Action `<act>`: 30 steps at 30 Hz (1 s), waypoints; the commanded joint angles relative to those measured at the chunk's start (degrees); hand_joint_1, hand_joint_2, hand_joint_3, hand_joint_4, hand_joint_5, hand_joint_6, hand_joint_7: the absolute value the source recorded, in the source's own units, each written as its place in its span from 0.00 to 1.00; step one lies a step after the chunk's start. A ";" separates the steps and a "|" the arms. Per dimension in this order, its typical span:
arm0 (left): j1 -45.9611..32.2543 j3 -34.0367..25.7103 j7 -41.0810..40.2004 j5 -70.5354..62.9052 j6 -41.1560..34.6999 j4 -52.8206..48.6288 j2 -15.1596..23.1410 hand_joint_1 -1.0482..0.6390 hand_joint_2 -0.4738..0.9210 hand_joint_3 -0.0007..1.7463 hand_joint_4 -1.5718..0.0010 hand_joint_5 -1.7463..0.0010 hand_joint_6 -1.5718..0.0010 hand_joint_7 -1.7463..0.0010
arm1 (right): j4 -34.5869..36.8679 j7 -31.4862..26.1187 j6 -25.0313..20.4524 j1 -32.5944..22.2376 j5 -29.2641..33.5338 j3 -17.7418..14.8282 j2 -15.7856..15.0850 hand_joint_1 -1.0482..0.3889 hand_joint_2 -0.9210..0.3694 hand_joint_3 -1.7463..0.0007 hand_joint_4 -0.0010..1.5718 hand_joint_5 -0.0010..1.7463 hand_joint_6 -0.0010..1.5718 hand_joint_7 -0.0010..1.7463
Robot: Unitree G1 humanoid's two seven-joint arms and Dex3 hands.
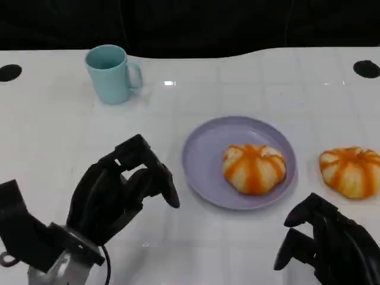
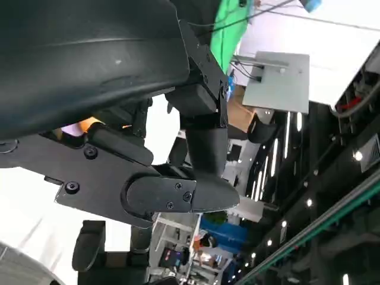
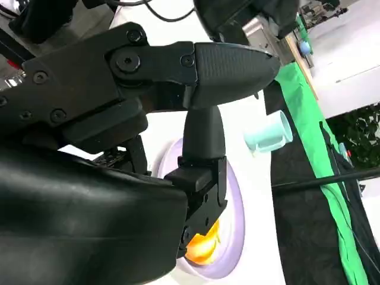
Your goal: Grasp the bread from the table and place it into the plate.
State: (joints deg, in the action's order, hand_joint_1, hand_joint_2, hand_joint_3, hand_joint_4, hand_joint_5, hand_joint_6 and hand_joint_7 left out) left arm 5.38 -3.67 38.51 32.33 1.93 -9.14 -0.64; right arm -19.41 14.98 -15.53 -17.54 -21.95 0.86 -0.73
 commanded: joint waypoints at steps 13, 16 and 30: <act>-9.90 -2.66 -3.12 2.77 -3.71 7.82 -3.16 0.25 1.00 0.23 0.50 0.00 0.65 0.01 | -1.23 -0.29 -1.06 -0.38 -0.27 -0.43 -0.77 0.36 0.00 0.73 0.40 1.00 0.28 0.96; -12.35 -2.60 -5.35 1.66 -3.40 9.46 -4.08 0.26 1.00 0.24 0.51 0.00 0.65 0.01 | -1.30 -0.21 -1.00 -0.35 -0.26 -0.43 -0.79 0.36 0.00 0.73 0.40 1.00 0.27 0.96; -16.09 -0.80 -5.15 0.87 -6.83 11.04 -1.99 0.28 1.00 0.24 0.50 0.00 0.67 0.00 | -1.28 0.27 -0.36 -0.30 0.13 -0.49 -1.39 0.37 0.00 0.71 0.41 1.00 0.26 0.98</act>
State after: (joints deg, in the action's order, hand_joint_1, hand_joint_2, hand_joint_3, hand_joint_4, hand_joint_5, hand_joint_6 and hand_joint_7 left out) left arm -9.83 -4.66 33.46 33.59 -4.29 0.99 -3.70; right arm -19.93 15.03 -16.38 -17.76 -21.64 0.87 -1.35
